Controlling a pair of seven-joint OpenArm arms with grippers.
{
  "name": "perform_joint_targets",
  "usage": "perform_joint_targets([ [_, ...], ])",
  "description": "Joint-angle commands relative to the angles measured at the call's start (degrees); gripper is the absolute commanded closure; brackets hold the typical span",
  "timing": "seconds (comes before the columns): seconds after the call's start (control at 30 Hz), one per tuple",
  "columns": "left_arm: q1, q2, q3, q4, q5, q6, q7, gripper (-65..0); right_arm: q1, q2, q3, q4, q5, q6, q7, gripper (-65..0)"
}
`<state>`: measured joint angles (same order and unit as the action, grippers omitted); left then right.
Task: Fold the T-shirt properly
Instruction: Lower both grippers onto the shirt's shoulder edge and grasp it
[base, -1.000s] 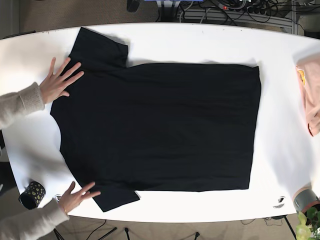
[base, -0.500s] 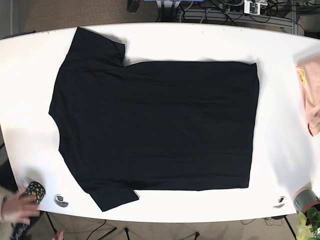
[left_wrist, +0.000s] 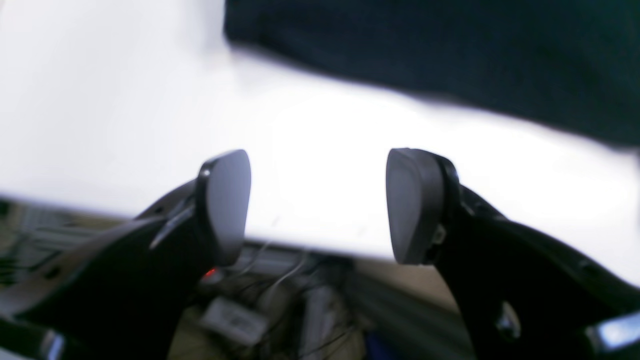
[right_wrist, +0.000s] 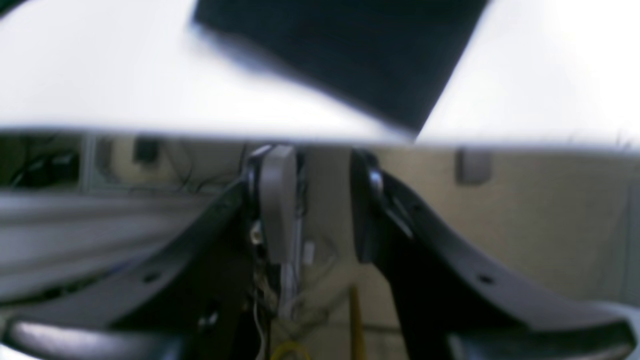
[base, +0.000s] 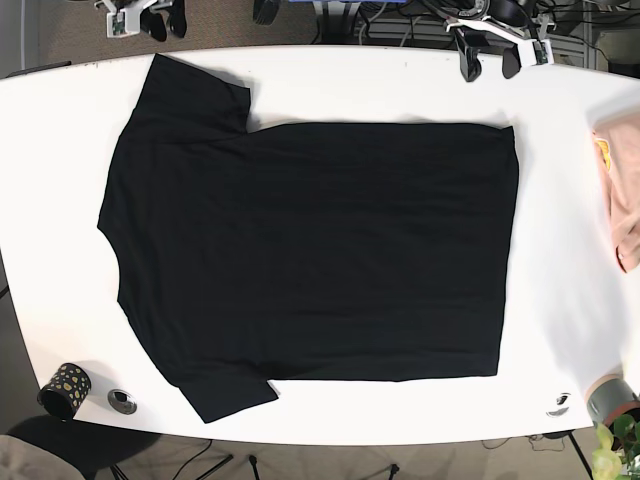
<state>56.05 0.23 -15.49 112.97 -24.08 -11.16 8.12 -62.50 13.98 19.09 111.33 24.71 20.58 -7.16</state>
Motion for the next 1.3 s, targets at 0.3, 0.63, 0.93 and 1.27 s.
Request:
perform_joint_targets([
  [0.3,-3.09,-2.38,-0.38,0.92,-3.66,-0.23,4.94,-38.8,8.48,0.66,3.72,0.89,12.35,0.83,-8.62,-18.1],
  [0.63,-4.67,-2.47,-0.47,0.66,-3.66,-0.31,5.73,-38.8,19.12,0.13,13.48,0.54,22.81,4.96,-27.87,-18.1],
  [0.93,-5.46,-3.61,-0.21,0.57,-3.66,-0.31,5.73,-38.8,25.53,-3.30,22.53,0.45,23.16,8.56,-40.62,-34.1],
  [1.27,-5.55,-4.05,-0.12,0.57,-3.66,-0.31,5.73,-38.6,32.21,-4.70,32.12,-8.43,23.51,15.51,-55.04,-34.2],
])
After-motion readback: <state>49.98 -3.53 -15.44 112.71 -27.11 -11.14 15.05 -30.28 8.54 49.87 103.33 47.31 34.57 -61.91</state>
